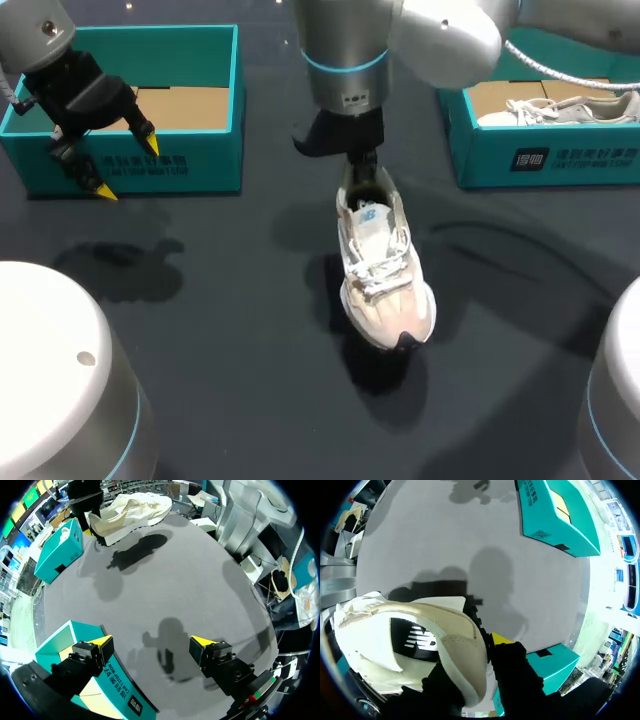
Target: Take the shoe out of the shoebox, open the shoe tongue, remove and reinsert the insole, then place the shoe into the shoebox
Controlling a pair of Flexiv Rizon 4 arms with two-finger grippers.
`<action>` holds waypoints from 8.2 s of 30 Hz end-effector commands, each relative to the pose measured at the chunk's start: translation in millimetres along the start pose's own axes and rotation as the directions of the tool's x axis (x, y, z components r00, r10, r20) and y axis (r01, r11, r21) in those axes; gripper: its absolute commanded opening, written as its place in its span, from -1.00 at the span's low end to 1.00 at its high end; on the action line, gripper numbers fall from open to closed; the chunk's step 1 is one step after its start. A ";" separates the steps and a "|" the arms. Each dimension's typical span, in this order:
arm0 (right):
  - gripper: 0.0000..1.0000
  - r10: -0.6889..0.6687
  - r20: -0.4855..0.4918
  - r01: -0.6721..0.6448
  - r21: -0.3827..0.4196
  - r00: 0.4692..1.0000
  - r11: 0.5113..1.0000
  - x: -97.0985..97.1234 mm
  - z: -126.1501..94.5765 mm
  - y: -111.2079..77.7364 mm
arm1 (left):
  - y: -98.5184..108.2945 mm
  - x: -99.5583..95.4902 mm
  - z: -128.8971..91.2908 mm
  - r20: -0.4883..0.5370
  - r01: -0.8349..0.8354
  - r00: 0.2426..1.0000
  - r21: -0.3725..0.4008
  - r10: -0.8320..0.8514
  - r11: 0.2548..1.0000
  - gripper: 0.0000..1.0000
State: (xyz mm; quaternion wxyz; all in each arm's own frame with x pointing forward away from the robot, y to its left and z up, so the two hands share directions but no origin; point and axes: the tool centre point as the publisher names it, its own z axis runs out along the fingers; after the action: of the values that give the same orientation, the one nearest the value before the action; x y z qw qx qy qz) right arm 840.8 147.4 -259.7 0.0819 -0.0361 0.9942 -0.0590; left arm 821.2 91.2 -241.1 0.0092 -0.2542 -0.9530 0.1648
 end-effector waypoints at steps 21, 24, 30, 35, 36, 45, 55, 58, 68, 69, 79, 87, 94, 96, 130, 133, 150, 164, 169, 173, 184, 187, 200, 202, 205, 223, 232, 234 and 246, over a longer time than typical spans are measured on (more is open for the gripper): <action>-1.00 -0.006 0.055 0.005 0.031 0.998 1.000 -45.6 -63.8 -105.2 | 0.2 -0.2 -0.5 -0.002 0.000 1.000 -0.002 0.000 1.000 1.00; -1.00 -0.023 0.061 0.021 0.045 0.998 0.999 -64.4 -71.2 -124.9 | 0.2 -0.2 -0.5 -0.002 0.000 1.000 -0.002 0.000 1.000 1.00; -1.00 -0.020 0.068 0.017 0.041 0.998 0.999 -88.4 -78.4 -146.9 | 0.2 -0.2 -0.5 -0.002 0.000 1.000 -0.002 0.000 1.000 1.00; -1.00 -0.020 0.068 0.017 0.041 0.998 0.999 -88.4 -78.4 -146.9 | 0.2 -0.2 -0.5 -0.002 0.000 1.000 -0.002 0.000 1.000 1.00; -1.00 -0.020 0.068 0.017 0.041 0.998 0.999 -88.4 -78.4 -146.9 | 0.2 -0.2 -0.5 -0.002 0.000 1.000 -0.002 0.000 1.000 1.00; -1.00 0.014 0.085 -0.017 0.033 0.996 0.999 -117.8 -86.5 -162.1 | 0.2 -0.2 -0.5 -0.002 0.000 1.000 -0.002 0.000 1.000 1.00; -1.00 0.021 0.132 -0.026 0.036 0.991 0.999 -217.9 -90.0 -222.0 | 0.2 -0.2 -0.5 -0.002 0.000 1.000 -0.002 0.000 1.000 1.00; -1.00 0.045 0.159 -0.050 0.027 0.986 0.998 -245.2 -88.5 -250.4 | 0.2 -0.2 -0.5 -0.002 0.000 1.000 -0.002 0.000 1.000 1.00; -1.00 0.045 0.159 -0.050 0.027 0.986 0.998 -245.2 -88.5 -250.4 | 0.2 -0.2 -0.5 -0.002 0.000 1.000 -0.002 0.000 1.000 1.00; -1.00 0.045 0.159 -0.050 0.027 0.986 0.998 -245.2 -88.5 -250.4 | 0.2 -0.2 -0.5 -0.002 0.000 1.000 -0.002 0.000 1.000 1.00; -1.00 0.061 0.156 -0.078 0.104 0.986 0.991 -268.0 -89.2 -316.3 | 0.2 -0.2 -0.5 -0.002 0.000 1.000 -0.002 0.000 1.000 1.00; -1.00 0.053 0.179 -0.072 0.103 0.982 0.992 -312.2 -82.3 -389.9 | 0.2 -0.2 -0.5 -0.002 0.000 1.000 -0.002 0.000 1.000 1.00; -1.00 0.056 0.169 -0.069 0.076 0.984 0.995 -335.5 -66.1 -425.8 | 0.2 -0.2 -0.5 -0.002 0.000 1.000 -0.002 0.000 1.000 1.00; -1.00 0.056 0.169 -0.069 0.076 0.984 0.995 -335.5 -66.1 -425.8 | 0.2 -0.2 -0.5 -0.002 0.000 1.000 -0.002 0.000 1.000 1.00; -1.00 0.679 0.095 -0.684 0.020 0.728 0.730 -318.2 -32.0 -488.4 | 0.2 -0.2 -0.5 -0.002 0.000 1.000 -0.002 0.000 1.000 1.00; -1.00 0.679 0.095 -0.684 0.020 0.728 0.730 -318.2 -32.0 -488.4 | 0.2 -0.2 -0.5 -0.002 0.000 1.000 -0.002 0.000 1.000 1.00; -1.00 0.963 0.202 -0.982 -0.021 0.180 0.188 -291.4 -10.5 -518.0 | 0.2 -0.2 -0.5 -0.002 0.000 1.000 -0.002 0.000 1.000 1.00; -1.00 0.963 0.202 -0.982 -0.021 0.180 0.188 -291.4 -10.5 -518.0 | 0.2 -0.2 -0.5 -0.002 0.000 1.000 -0.002 0.000 1.000 1.00; -1.00 0.984 0.175 -0.997 -0.070 0.029 0.042 -283.7 9.7 -521.8 | 0.2 -0.2 -0.5 -0.002 0.000 1.000 -0.002 0.000 1.000 1.00; -1.00 0.983 0.181 -0.996 -0.087 -0.014 0.002 -279.9 14.8 -521.6 | 0.2 -0.2 -0.5 -0.002 0.000 1.000 -0.002 0.000 1.000 1.00; -1.00 0.969 0.230 -0.988 -0.142 -0.089 -0.057 -276.0 12.5 -525.1 | 0.2 -0.2 -0.5 -0.002 0.000 1.000 -0.002 0.000 1.000 1.00; -1.00 0.969 0.230 -0.988 -0.142 -0.089 -0.057 -276.0 12.5 -525.1 | 0.2 -0.2 -0.5 -0.002 0.000 1.000 -0.002 0.000 1.000 1.00; -1.00 0.973 0.175 -0.985 -0.113 -0.148 -0.130 -268.1 61.8 -516.1 | 0.2 -0.2 -0.5 -0.002 0.000 1.000 -0.002 0.000 1.000 1.00; -1.00 0.974 0.178 -0.986 -0.111 -0.143 -0.125 -267.8 64.5 -513.5 | 0.2 -0.2 -0.5 -0.002 0.000 1.000 -0.002 0.000 1.000 1.00; -1.00 0.972 0.183 -0.985 -0.112 -0.147 -0.128 -267.0 68.5 -510.3 | 0.2 -0.2 -0.5 -0.002 0.000 1.000 -0.002 0.000 1.000 1.00; -1.00 0.965 0.206 -0.985 -0.089 -0.163 -0.147 -266.1 84.1 -505.0 | 0.2 -0.2 -0.5 -0.002 0.000 1.000 -0.002 0.000 1.000 1.00; -1.00 0.960 0.195 -0.979 -0.073 -0.203 -0.192 -262.1 101.1 -502.5 | 0.2 -0.2 -0.5 -0.002 0.000 1.000 -0.002 0.000 1.000 1.00; -1.00 0.956 0.207 -0.978 -0.071 -0.208 -0.198 -262.2 105.5 -499.6 | 0.2 -0.2 -0.5 -0.002 0.000 1.000 -0.002 0.000 1.000 1.00; -1.00 0.950 0.227 -0.977 -0.066 -0.214 -0.204 -265.0 120.1 -486.5 | 0.2 -0.2 -0.5 -0.002 0.000 1.000 -0.002 0.000 1.000 1.00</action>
State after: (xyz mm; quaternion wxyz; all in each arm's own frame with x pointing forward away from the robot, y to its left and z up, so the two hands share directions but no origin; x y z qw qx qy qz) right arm 1147.8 -328.1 -274.9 0.1967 0.7442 0.6374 -0.0345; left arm 821.2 91.2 -241.1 0.0092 -0.2542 -0.9530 0.1648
